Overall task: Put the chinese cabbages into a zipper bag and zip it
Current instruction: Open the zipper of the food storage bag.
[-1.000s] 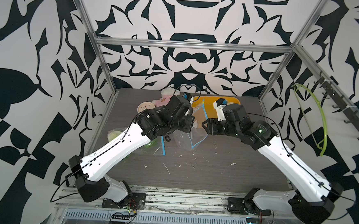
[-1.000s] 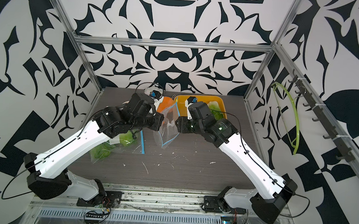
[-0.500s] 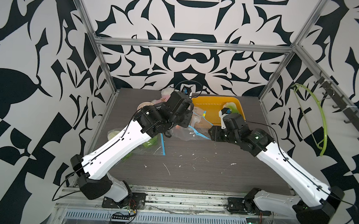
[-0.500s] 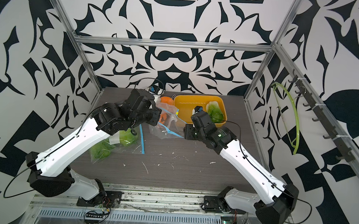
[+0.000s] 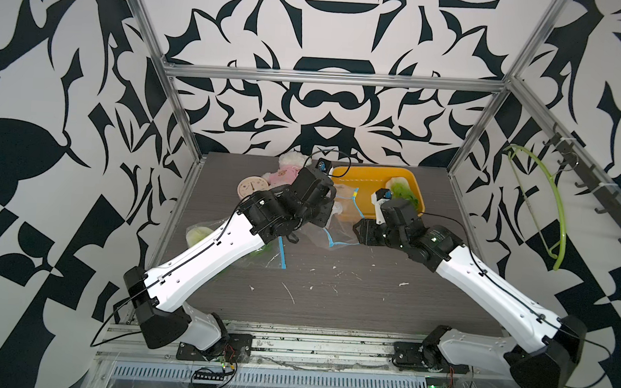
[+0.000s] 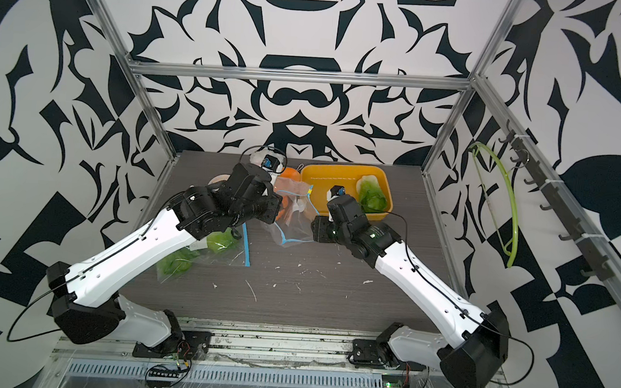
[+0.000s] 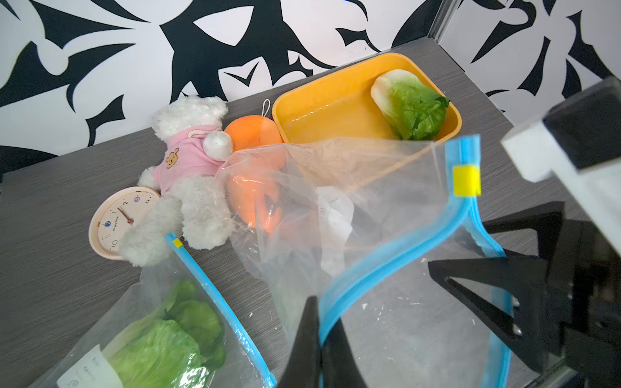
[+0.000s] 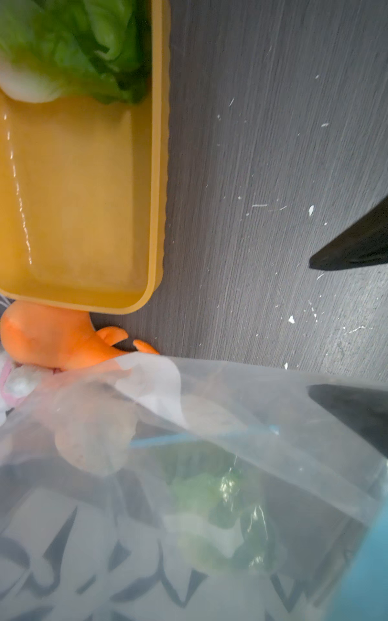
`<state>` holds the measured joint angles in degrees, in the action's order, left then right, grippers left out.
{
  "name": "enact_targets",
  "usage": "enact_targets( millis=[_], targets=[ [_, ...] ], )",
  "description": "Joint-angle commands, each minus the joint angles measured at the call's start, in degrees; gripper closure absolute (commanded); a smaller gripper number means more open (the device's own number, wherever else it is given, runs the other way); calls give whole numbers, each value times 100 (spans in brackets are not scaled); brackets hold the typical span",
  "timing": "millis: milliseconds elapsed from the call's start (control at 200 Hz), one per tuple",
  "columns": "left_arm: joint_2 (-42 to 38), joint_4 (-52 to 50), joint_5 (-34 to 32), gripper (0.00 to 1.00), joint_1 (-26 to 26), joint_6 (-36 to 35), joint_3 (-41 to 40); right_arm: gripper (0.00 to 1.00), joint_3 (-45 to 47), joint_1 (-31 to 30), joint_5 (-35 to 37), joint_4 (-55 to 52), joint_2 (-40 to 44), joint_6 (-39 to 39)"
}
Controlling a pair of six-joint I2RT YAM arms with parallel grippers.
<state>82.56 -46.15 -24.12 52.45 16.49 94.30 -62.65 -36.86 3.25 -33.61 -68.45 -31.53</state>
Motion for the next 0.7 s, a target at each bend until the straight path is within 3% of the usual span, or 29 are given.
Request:
enact_targets(
  millis=[0, 380, 695],
  targets=[
    [-300, 222, -185, 100, -24, -141, -38, 44, 218, 39, 396, 131, 266, -12],
    [-335, 563, 169, 100, -24, 143, -565, 43, 205, 38, -438, 621, 389, 110],
    [-436, 310, -98, 100, -24, 88, -447, 42, 269, 47, 289, 56, 497, 164]
  ],
)
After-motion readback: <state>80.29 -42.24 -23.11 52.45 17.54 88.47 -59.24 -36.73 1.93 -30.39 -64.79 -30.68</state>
